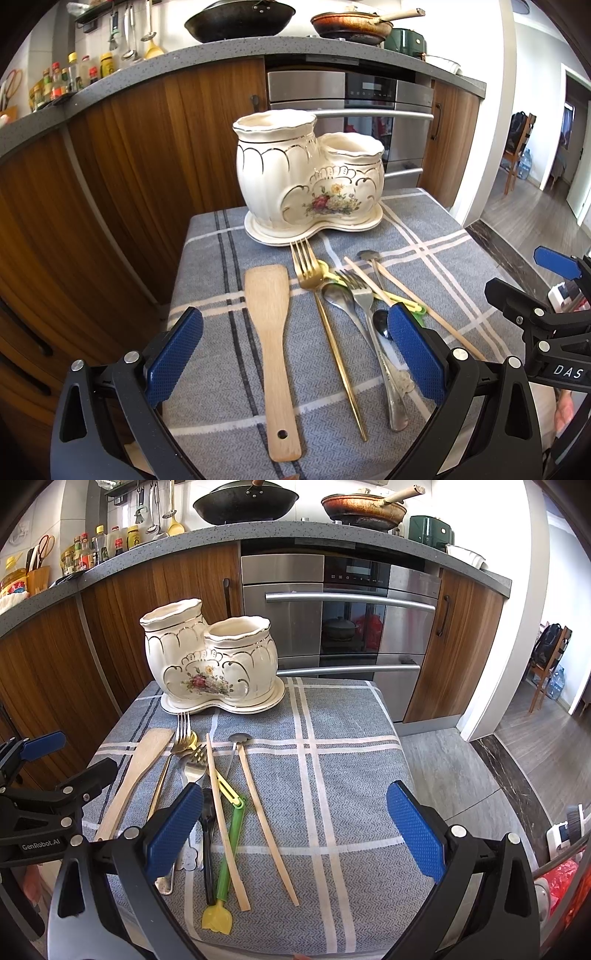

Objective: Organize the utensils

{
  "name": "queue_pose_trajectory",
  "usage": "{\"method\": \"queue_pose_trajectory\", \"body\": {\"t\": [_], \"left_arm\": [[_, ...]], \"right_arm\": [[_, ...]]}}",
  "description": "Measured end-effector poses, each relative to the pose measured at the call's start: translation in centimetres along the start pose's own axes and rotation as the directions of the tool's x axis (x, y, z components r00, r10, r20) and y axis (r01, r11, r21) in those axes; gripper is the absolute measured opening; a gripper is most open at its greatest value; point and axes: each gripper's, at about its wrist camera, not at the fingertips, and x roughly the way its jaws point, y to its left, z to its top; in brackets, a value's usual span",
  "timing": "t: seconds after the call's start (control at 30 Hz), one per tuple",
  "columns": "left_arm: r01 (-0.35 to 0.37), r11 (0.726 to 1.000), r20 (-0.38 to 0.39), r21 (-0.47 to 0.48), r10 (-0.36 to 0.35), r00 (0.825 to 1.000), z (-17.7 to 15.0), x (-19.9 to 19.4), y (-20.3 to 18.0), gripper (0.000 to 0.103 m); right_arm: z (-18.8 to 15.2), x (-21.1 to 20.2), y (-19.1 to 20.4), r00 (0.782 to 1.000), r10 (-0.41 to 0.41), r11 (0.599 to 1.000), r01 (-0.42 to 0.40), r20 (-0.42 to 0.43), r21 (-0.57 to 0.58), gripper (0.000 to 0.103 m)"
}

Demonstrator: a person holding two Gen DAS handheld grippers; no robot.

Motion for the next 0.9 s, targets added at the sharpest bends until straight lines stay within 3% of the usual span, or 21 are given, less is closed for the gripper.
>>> {"method": "queue_pose_trajectory", "body": {"t": [0.9], "left_arm": [[0.002, 1.0, 0.011, -0.005, -0.002, 1.0, -0.05, -0.23, -0.18, 0.1]], "right_arm": [[-0.01, -0.05, -0.01, 1.0, 0.002, 1.0, -0.002, 0.003, 0.004, 0.098]]}}
